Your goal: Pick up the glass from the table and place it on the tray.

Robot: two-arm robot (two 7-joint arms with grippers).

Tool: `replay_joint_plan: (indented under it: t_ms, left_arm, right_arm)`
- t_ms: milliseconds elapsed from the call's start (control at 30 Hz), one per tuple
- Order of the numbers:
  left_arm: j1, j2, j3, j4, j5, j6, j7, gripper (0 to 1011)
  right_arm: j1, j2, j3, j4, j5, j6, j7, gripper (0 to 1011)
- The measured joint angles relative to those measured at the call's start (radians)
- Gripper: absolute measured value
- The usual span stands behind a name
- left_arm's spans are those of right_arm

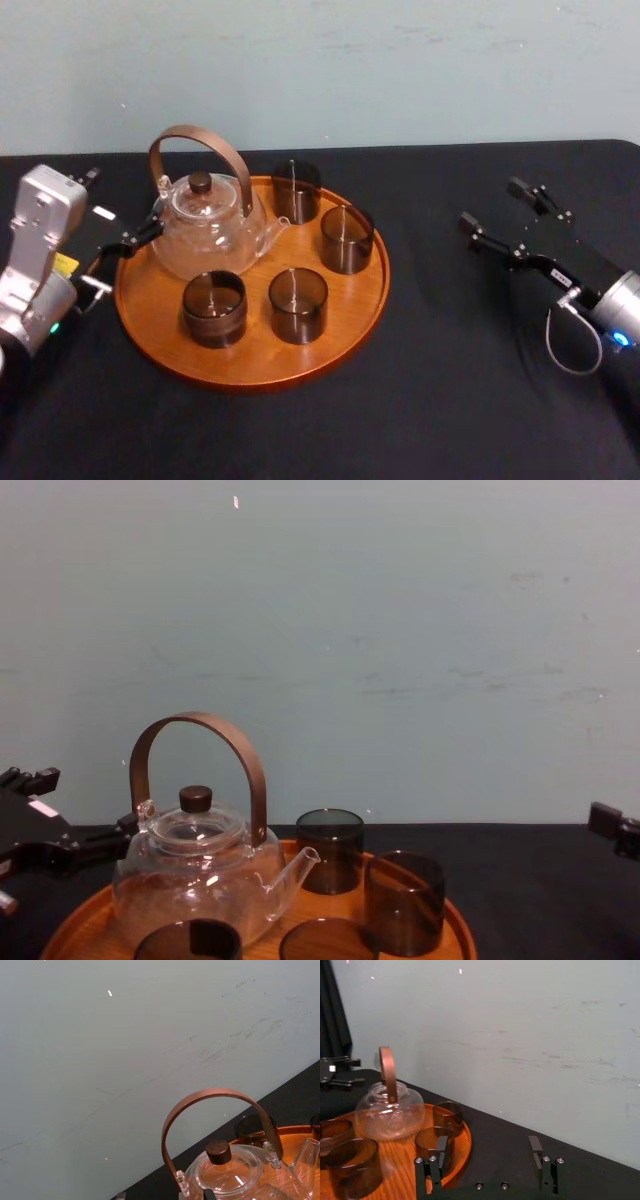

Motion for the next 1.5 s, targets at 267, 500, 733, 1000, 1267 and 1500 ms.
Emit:
replay_joint_plan:
  t_ms: [267,500,733,1000,1267,1500]
  left_arm:
    - [0.000,0.000,0.000,0.000,0.000,0.000,0.000,1001]
    - [0.000,0.000,0.000,0.000,0.000,0.000,0.000,1001]
    - [0.000,0.000,0.000,0.000,0.000,0.000,0.000,1001]
    - [0.000,0.000,0.000,0.000,0.000,0.000,0.000,1001]
    - [0.000,0.000,0.000,0.000,0.000,0.000,0.000,1001]
    - [0.000,0.000,0.000,0.000,0.000,0.000,0.000,1002]
  right_arm:
    - [0.010,-0.026,0.010,0.042,-0.021,-0.003,-0.019,1002]
    - [0.019,-0.049,0.015,0.065,-0.050,-0.004,-0.041,1002]
    - [0.018,-0.070,0.017,0.068,-0.088,-0.008,-0.067,1002]
    - [0.019,-0.086,0.026,0.074,-0.115,-0.012,-0.086,1002]
    - [0.019,-0.084,0.024,0.074,-0.114,-0.012,-0.085,1002]
    - [0.020,-0.084,0.023,0.074,-0.113,-0.012,-0.083,1002]
